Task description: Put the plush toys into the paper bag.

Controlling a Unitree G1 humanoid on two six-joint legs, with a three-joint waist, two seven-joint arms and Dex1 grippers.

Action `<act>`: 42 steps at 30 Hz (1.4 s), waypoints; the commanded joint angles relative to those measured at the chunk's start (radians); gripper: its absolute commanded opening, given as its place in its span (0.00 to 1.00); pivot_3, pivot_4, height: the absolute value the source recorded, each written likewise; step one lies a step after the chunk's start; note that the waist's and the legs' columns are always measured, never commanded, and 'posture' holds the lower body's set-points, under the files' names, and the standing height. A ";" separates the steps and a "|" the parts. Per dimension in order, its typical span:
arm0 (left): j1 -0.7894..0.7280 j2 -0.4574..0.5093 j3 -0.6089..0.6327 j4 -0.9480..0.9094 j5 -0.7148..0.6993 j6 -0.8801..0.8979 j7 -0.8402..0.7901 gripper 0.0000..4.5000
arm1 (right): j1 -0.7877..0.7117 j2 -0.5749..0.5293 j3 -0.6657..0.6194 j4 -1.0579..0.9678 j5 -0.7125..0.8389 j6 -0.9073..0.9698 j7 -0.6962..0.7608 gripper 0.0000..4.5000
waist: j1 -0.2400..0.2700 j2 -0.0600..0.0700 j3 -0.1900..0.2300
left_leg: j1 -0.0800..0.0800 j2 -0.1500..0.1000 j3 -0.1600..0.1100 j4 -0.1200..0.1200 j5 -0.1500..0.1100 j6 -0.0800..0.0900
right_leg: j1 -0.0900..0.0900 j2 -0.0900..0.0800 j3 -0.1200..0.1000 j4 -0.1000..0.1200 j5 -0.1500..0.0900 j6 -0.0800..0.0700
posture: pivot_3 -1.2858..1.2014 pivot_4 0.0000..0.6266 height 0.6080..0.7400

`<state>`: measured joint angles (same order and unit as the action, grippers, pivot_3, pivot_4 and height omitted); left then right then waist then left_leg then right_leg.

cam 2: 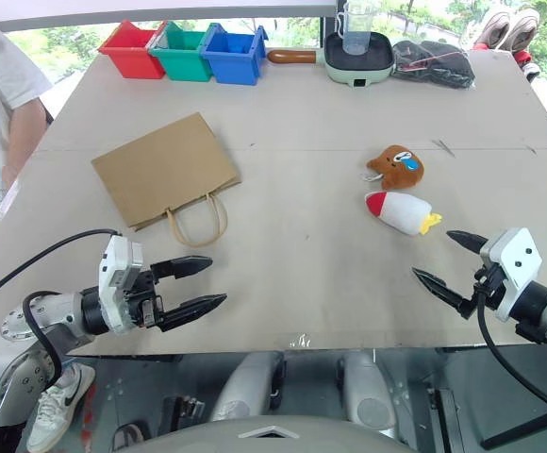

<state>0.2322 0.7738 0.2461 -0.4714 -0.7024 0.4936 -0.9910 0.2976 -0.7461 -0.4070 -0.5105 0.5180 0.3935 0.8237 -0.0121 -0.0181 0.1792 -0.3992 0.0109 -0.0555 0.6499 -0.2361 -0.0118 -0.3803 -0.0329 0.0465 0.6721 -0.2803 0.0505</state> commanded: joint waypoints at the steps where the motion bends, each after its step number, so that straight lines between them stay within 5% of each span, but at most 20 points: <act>1: -0.012 -0.001 0.041 -0.022 0.011 -0.026 0.025 1.00 | -0.072 0.028 0.040 -0.050 0.041 0.011 -0.023 0.99 | -0.001 0.000 0.000 | 0.000 0.000 0.000 0.000 0.000 0.000 | 0.000 0.000 0.000 0.000 0.000 0.000 | 0.52 0.24 1.00; 12: -0.108 0.096 0.151 0.277 0.229 -0.312 -0.051 1.00 | -0.209 0.087 0.272 -0.125 0.025 -0.009 -0.020 0.99 | 0.004 0.000 0.000 | -0.002 0.000 -0.002 -0.002 -0.001 0.001 | 0.000 0.000 -0.002 -0.004 0.001 0.001 | 0.52 0.24 1.00; 21: -0.301 0.138 0.023 0.630 0.544 -0.720 0.005 1.00 | -0.236 0.126 0.356 -0.099 -0.063 -0.063 -0.060 0.99 | 0.000 0.000 0.000 | 0.000 0.000 -0.001 -0.004 -0.001 0.001 | 0.000 -0.001 -0.002 -0.006 0.001 0.001 | 0.52 0.24 1.00; 32: -0.442 0.072 -0.120 0.700 0.611 -0.822 0.035 1.00 | -0.227 0.151 0.367 -0.120 -0.091 -0.064 -0.112 0.99 | -0.003 0.000 0.000 | -0.001 0.000 -0.003 -0.005 -0.001 0.002 | 0.000 -0.001 -0.003 -0.006 0.002 0.002 | 0.52 0.24 1.00; 35: -0.470 0.037 -0.136 0.689 0.561 -0.758 0.017 0.81 | -0.217 0.162 0.384 -0.129 -0.105 -0.064 -0.131 1.00 | -0.002 -0.001 0.000 | -0.001 0.000 -0.002 -0.004 -0.001 0.002 | 0.001 0.000 -0.004 -0.006 0.002 0.002 | 0.52 0.24 1.00; 42: -0.440 -0.032 -0.081 0.456 0.194 -0.304 -0.012 0.14 | -0.225 0.206 0.428 -0.133 -0.114 -0.045 -0.165 0.94 | -0.005 -0.001 0.000 | -0.001 0.000 -0.004 -0.003 -0.001 0.002 | 0.001 0.000 -0.004 -0.003 0.002 0.002 | 0.52 0.24 1.00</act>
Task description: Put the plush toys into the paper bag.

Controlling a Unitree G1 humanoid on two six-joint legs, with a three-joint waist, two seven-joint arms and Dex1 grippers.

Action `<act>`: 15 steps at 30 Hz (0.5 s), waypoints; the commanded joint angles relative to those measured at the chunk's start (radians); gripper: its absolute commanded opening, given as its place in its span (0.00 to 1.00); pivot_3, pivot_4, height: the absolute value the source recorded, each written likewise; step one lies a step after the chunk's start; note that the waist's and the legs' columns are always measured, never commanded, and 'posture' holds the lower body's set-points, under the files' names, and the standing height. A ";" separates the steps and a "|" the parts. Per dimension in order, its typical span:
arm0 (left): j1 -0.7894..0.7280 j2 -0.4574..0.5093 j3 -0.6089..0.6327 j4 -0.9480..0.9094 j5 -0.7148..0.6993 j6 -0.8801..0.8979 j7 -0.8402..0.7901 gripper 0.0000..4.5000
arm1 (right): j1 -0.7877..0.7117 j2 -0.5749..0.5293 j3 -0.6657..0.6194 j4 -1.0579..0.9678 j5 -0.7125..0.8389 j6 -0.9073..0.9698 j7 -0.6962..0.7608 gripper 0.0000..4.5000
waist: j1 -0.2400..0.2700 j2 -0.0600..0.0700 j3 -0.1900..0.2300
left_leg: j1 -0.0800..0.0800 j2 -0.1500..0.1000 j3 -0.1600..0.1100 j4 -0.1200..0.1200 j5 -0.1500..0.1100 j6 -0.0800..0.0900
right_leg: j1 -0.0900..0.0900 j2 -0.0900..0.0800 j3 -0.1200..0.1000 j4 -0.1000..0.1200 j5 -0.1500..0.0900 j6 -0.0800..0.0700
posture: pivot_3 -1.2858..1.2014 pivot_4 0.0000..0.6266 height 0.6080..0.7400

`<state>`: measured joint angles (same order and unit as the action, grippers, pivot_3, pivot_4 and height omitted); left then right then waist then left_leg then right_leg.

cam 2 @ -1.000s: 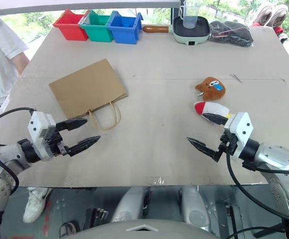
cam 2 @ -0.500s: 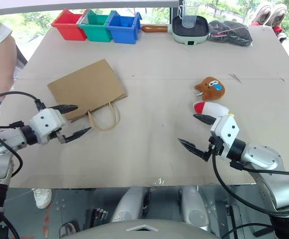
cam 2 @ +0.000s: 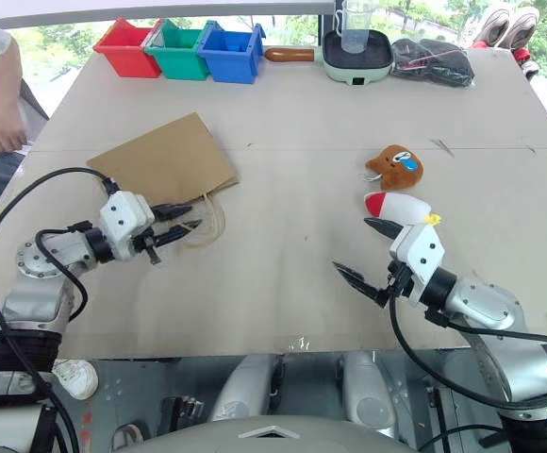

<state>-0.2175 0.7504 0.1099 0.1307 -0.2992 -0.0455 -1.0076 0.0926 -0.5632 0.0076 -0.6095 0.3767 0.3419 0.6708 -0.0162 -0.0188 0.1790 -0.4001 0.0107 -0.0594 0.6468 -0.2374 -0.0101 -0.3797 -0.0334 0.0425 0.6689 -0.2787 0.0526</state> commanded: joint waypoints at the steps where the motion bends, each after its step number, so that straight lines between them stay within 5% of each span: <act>1: 0.011 -0.013 0.064 -0.194 -0.286 0.335 0.013 0.04 | -0.033 0.036 0.018 -0.032 0.043 0.024 -0.019 0.88 | -0.002 0.000 0.000 | 0.000 0.000 0.000 0.000 0.000 0.000 | 0.000 0.000 0.000 0.000 0.000 0.000 | 0.52 0.24 1.00; 6: -0.012 -0.048 0.093 -0.355 -0.554 0.630 0.082 0.00 | -0.161 0.102 0.123 0.051 -0.007 0.058 -0.043 0.40 | -0.004 0.000 0.000 | 0.002 0.000 -0.003 0.003 0.000 0.000 | 0.000 0.000 0.001 0.005 0.000 0.000 | 0.52 0.24 1.00; 10: -0.041 -0.083 0.089 -0.411 -0.638 0.725 0.127 0.00 | -0.315 0.204 0.265 0.227 -0.108 0.032 -0.056 0.01 | -0.007 0.000 0.000 | 0.003 -0.001 -0.003 0.004 0.000 0.000 | 0.000 0.001 0.001 0.009 0.000 0.000 | 0.52 0.24 1.00; 15: -0.096 -0.144 0.069 -0.457 -0.695 0.794 0.198 0.00 | -0.509 0.334 0.382 0.496 -0.192 -0.030 -0.020 0.01 | -0.010 0.000 0.000 | 0.003 -0.002 -0.003 0.004 0.000 0.000 | -0.001 0.002 0.001 0.009 0.000 -0.001 | 0.52 0.24 1.00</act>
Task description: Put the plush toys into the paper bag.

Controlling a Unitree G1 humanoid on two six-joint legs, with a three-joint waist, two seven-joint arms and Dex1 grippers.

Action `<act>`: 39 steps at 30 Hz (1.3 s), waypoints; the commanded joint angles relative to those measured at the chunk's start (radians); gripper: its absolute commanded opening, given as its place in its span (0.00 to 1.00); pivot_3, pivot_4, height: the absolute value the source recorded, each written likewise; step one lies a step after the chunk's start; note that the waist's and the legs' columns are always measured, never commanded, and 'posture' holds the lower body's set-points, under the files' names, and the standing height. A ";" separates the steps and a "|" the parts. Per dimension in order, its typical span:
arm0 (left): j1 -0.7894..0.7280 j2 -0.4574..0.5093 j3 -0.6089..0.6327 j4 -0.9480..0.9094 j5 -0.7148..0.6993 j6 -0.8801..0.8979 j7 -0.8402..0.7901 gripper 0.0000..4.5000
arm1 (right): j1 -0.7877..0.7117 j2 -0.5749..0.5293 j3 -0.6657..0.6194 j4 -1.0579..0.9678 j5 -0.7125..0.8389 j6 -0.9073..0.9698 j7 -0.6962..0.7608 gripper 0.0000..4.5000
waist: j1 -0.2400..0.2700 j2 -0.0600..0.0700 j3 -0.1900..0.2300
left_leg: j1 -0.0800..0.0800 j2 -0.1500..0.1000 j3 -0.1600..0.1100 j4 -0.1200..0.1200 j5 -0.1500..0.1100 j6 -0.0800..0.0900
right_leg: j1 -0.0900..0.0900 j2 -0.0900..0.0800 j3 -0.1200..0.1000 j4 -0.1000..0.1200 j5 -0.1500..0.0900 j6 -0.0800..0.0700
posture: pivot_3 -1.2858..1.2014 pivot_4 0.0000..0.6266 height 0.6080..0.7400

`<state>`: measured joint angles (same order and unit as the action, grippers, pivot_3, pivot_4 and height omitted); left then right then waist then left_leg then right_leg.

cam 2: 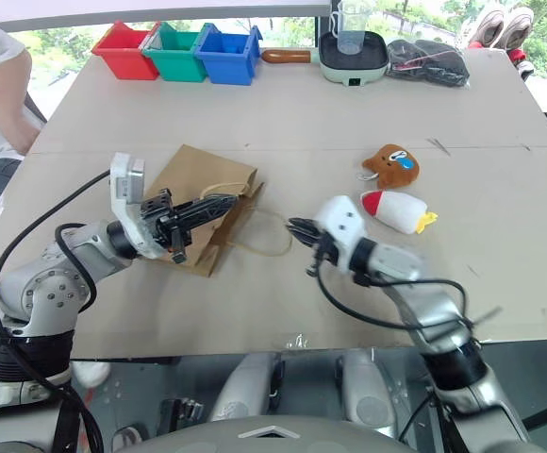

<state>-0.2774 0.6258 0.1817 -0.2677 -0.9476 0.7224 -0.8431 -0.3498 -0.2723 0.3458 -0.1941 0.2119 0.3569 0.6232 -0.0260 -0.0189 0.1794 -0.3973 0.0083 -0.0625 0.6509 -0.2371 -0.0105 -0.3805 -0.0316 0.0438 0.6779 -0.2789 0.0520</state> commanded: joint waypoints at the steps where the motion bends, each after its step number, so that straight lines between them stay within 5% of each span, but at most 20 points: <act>1: -0.046 -0.029 -0.007 -0.070 -0.051 0.033 0.042 0.00 | -0.093 0.067 0.056 0.127 -0.033 -0.056 0.039 0.01 | 0.000 0.000 0.000 | 0.000 0.000 0.000 0.000 0.000 0.000 | 0.000 0.000 0.000 0.000 0.000 0.000 | 0.52 0.24 1.00; 10: -0.141 -0.049 -0.011 -0.077 -0.038 0.040 0.088 0.00 | -0.252 0.286 0.124 0.534 -0.111 -0.170 0.083 0.01 | -0.015 0.000 0.000 | -0.001 -0.001 -0.002 -0.001 0.000 0.000 | -0.001 0.000 -0.001 0.000 0.000 0.000 | 0.52 0.24 1.00; 22: -0.268 0.059 0.056 0.060 0.157 -0.064 0.131 0.00 | -0.375 0.491 0.059 0.791 -0.268 -0.120 -0.286 0.01 | -0.015 0.000 0.000 | 0.001 -0.002 -0.003 -0.004 0.002 -0.004 | -0.001 0.001 0.000 0.002 0.000 0.000 | 0.52 0.24 1.00; 32: -0.151 0.099 0.112 -0.007 0.265 -0.086 0.232 0.00 | -0.419 0.487 0.053 0.847 -0.242 -0.137 -0.289 0.01 | -0.010 0.000 0.000 | 0.001 -0.003 -0.006 -0.004 0.003 -0.005 | 0.000 -0.001 -0.002 0.001 0.000 0.000 | 0.52 0.24 1.00; 39: -0.146 -0.004 0.151 -0.021 0.244 -0.082 0.354 0.00 | -0.323 0.429 0.023 0.647 -0.171 -0.041 -0.212 0.01 | -0.011 -0.001 0.000 | 0.000 -0.003 -0.007 -0.004 0.003 -0.005 | 0.000 -0.001 -0.003 0.001 0.000 0.000 | 0.52 0.24 1.00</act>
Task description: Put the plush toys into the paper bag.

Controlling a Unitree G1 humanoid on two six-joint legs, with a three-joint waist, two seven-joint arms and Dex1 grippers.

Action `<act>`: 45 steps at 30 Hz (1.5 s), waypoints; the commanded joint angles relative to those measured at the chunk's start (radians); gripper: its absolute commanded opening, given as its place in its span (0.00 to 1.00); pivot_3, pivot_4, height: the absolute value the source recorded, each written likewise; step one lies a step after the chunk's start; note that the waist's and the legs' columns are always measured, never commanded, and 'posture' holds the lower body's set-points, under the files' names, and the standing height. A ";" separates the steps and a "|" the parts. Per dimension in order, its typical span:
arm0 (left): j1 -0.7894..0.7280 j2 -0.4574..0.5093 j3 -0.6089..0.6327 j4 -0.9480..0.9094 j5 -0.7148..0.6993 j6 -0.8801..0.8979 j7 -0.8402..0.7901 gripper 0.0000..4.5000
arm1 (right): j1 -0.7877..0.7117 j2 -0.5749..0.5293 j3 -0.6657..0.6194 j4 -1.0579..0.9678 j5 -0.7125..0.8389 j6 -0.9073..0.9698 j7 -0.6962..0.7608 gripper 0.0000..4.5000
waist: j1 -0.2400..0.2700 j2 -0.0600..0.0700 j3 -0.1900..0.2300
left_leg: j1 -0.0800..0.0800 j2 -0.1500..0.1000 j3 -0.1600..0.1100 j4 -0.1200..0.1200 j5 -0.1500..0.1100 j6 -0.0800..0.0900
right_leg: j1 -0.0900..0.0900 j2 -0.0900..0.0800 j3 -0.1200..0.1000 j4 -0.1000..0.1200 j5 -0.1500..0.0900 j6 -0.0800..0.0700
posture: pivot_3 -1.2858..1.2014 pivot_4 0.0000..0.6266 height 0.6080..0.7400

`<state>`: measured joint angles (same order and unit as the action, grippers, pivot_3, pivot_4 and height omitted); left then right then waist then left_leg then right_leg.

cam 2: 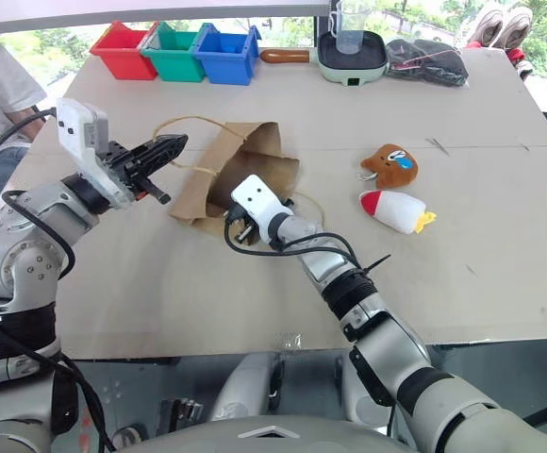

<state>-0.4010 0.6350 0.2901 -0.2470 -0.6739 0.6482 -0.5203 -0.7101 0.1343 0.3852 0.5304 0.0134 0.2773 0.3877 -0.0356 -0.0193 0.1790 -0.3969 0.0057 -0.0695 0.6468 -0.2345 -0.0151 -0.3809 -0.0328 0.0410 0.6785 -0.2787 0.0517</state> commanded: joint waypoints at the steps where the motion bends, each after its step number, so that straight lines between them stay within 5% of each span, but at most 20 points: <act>1: -0.026 -0.026 0.043 -0.044 -0.036 -0.008 0.036 0.00 | 0.053 0.008 -0.014 -0.113 0.027 0.041 0.035 0.01 | -0.003 0.000 0.000 | -0.001 0.000 0.000 0.000 0.000 0.000 | 0.000 0.000 0.000 0.000 0.000 0.000 | 0.52 0.24 1.00; 8: -0.042 -0.086 0.040 -0.028 -0.070 -0.022 0.034 0.00 | 0.144 -0.071 -0.101 -0.443 0.158 0.230 0.127 0.06 | -0.005 0.000 0.000 | -0.002 0.000 0.001 -0.003 0.000 0.000 | -0.003 0.000 0.000 -0.001 0.000 0.000 | 0.52 0.24 1.00; 13: -0.048 -0.102 0.015 -0.002 -0.066 -0.043 -0.010 0.00 | 0.199 -0.202 -0.170 -0.841 0.293 0.459 0.173 0.50 | -0.004 0.000 0.000 | -0.003 0.000 0.000 -0.004 0.000 0.000 | -0.004 0.000 0.000 -0.001 0.000 0.000 | 0.52 0.24 1.00; 17: -0.051 -0.120 -0.003 0.001 -0.064 -0.050 -0.032 0.00 | 0.269 -0.318 -0.347 -1.134 0.490 0.647 0.171 0.95 | 0.000 0.000 0.000 | -0.004 0.000 0.000 -0.004 0.000 0.000 | -0.004 -0.001 0.000 -0.002 0.000 0.000 | 0.52 0.24 1.00; 18: -0.051 -0.122 -0.006 0.000 -0.061 -0.052 -0.036 0.00 | 0.295 -0.374 -0.384 -1.189 0.512 0.680 0.178 0.99 | 0.000 0.000 0.000 | -0.004 0.000 0.000 -0.004 0.000 0.000 | -0.004 -0.001 0.000 -0.002 0.000 0.000 | 0.52 0.24 1.00; 25: -0.059 -0.139 -0.015 0.009 -0.063 -0.062 -0.051 0.00 | 0.464 -0.796 -0.482 -1.143 0.357 0.671 0.167 0.99 | -0.001 -0.001 0.001 | -0.004 -0.001 0.007 -0.004 0.000 0.000 | -0.003 -0.001 0.001 -0.005 0.000 0.000 | 0.52 0.24 1.00; 31: -0.085 -0.150 -0.039 0.021 -0.047 -0.077 -0.063 0.00 | 0.355 -0.799 -0.340 -0.798 0.219 0.488 0.172 0.99 | -0.006 -0.001 0.001 | -0.002 0.001 0.011 -0.004 0.000 0.000 | -0.003 0.003 0.004 -0.005 0.000 0.000 | 0.52 0.24 1.00; 34: -0.102 -0.151 -0.042 0.018 -0.051 -0.080 -0.064 0.00 | 0.322 -0.819 -0.288 -0.720 0.204 0.448 0.241 0.80 | -0.002 -0.001 0.001 | -0.004 0.001 0.010 -0.004 0.000 0.000 | -0.003 0.002 0.003 -0.006 0.000 0.000 | 0.52 0.24 1.00; 40: -0.089 -0.150 -0.029 -0.007 -0.077 -0.070 -0.068 0.00 | 0.356 -0.882 -0.282 -0.773 0.184 0.393 0.303 0.18 | 0.003 -0.002 0.001 | -0.006 0.001 0.008 -0.004 0.000 0.001 | -0.002 0.000 0.001 -0.010 0.000 0.001 | 0.52 0.24 1.00; 43: -0.091 -0.159 -0.014 -0.014 -0.132 -0.047 -0.079 0.00 | 0.355 -0.889 -0.307 -0.845 0.167 0.226 0.328 0.01 | 0.003 -0.001 0.001 | -0.006 0.001 0.008 -0.004 0.000 0.001 | -0.002 0.000 0.001 -0.010 0.000 0.001 | 0.52 0.24 1.00; 45: -0.095 -0.158 -0.016 -0.015 -0.158 -0.031 -0.086 0.00 | 0.337 -0.886 -0.282 -0.873 0.141 0.145 0.344 0.01 | 0.000 -0.001 0.002 | -0.006 0.001 0.008 -0.004 0.000 0.001 | -0.003 0.000 0.001 -0.010 0.000 0.001 | 0.52 0.24 1.00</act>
<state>-0.4828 0.4749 0.2495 -0.2216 -0.7905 0.6097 -0.5925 -0.3426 -0.7422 0.1115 -0.2764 0.1729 0.5159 0.7148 -0.0359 -0.0205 0.1806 -0.4029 0.0065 -0.0620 0.6431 -0.2347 -0.0144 -0.3834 -0.0325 0.0424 0.6687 -0.2787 0.0526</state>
